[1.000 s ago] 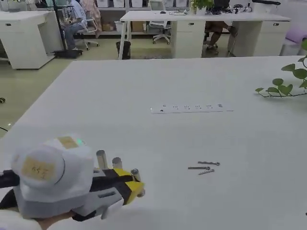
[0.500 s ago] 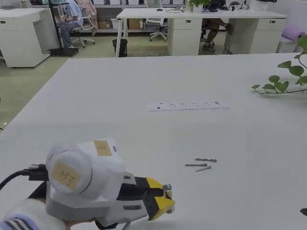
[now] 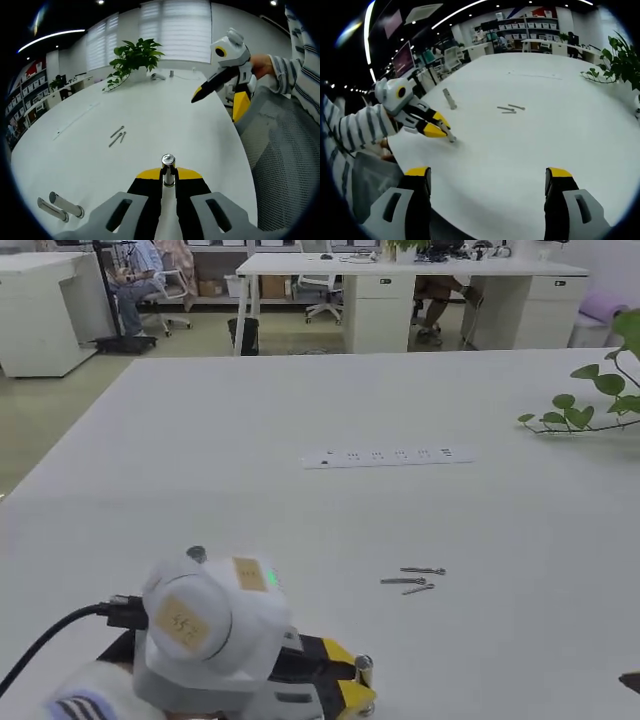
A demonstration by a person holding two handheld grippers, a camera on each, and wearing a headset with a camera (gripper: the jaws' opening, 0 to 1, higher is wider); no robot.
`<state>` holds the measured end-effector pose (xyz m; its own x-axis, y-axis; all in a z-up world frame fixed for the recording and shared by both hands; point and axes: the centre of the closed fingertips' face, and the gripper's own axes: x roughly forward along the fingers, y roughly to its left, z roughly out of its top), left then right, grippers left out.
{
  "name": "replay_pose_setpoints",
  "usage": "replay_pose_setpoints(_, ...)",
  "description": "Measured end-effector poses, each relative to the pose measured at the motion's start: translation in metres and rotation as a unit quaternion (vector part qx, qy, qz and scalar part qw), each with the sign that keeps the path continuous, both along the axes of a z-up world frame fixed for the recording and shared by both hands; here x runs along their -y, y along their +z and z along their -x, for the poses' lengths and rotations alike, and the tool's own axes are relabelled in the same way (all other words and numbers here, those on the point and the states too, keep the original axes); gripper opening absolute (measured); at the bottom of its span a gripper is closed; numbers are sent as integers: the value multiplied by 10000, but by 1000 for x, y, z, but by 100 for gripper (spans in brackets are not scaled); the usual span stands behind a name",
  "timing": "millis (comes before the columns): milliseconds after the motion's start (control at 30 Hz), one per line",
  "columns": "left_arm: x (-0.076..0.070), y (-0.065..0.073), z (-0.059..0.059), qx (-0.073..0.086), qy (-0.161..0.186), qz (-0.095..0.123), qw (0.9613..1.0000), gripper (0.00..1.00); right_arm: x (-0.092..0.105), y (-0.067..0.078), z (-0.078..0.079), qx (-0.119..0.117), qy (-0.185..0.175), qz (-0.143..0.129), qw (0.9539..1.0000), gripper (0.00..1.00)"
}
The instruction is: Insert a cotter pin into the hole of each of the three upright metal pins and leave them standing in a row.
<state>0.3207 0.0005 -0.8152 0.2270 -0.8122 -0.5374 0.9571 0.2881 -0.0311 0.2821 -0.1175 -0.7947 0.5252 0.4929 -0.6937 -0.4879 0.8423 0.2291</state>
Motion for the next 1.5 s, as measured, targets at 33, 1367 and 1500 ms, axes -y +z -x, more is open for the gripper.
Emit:
replay_pose_setpoints(33,1,-2,1,11,-29,-6,10000,7,0,0,0,-8,-9,1,10000,96)
replay_pose_setpoints(1367,-13,-10,19,-64,54,18,10000,29,-7,-4,4,-139,155,20,9998,95)
replay_pose_setpoints(1500,-16,-3,23,-271,177,259,9991,43,-8,-4,4,-163,205,38,9996,95)
